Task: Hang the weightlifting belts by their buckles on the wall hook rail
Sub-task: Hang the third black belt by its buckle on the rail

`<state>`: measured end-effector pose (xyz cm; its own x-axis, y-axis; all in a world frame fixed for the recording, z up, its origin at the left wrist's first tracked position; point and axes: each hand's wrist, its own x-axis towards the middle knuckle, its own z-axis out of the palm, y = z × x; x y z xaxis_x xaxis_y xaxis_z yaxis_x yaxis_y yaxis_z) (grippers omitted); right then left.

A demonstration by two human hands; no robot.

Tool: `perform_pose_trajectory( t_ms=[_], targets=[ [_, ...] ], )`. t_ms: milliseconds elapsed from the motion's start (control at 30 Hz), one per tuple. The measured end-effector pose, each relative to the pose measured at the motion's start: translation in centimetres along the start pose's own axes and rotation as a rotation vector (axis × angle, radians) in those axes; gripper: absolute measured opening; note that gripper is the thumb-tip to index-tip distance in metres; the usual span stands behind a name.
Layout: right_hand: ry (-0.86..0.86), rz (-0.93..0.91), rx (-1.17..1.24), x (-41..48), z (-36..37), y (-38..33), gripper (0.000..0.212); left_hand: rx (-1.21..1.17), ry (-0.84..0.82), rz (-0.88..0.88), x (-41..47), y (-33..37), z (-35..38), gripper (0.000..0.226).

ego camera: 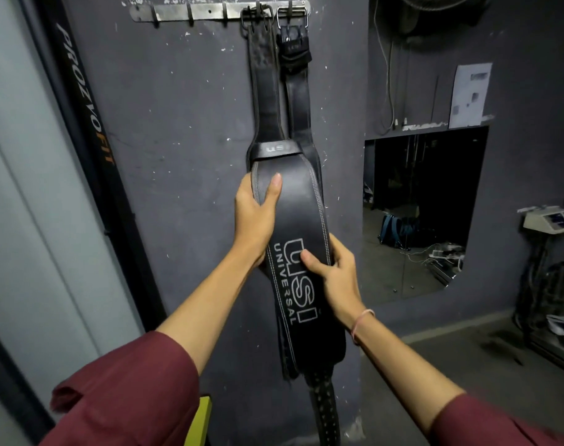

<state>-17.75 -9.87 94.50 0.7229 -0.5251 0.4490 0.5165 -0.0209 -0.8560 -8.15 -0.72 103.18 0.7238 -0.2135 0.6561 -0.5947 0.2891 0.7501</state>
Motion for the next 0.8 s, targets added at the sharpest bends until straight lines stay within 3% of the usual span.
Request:
perform_pose_trajectory(
  t_ms=[300, 600, 700, 800],
  targets=[
    [-0.042, -0.098, -0.18, 3.5, 1.0, -1.3, 0.027, 0.019, 0.201, -0.101, -1.6, -2.9, 0.9, 0.03],
    [-0.164, 0.167, -0.12, -4.4, -3.9, 7.7, 0.026, 0.074, 0.222, -0.015, 0.2, -3.1, -0.2, 0.037],
    [-0.152, 0.101, -0.14, -2.1, -2.4, 5.3, 0.024, 0.048, 0.241, -0.03, 0.6, -3.3, -1.0, 0.054],
    [-0.14, 0.015, -0.074, 1.4, -0.1, 0.9, 0.016, 0.046, 0.252, -0.061, 1.0, -2.9, -0.9, 0.049]
  ],
)
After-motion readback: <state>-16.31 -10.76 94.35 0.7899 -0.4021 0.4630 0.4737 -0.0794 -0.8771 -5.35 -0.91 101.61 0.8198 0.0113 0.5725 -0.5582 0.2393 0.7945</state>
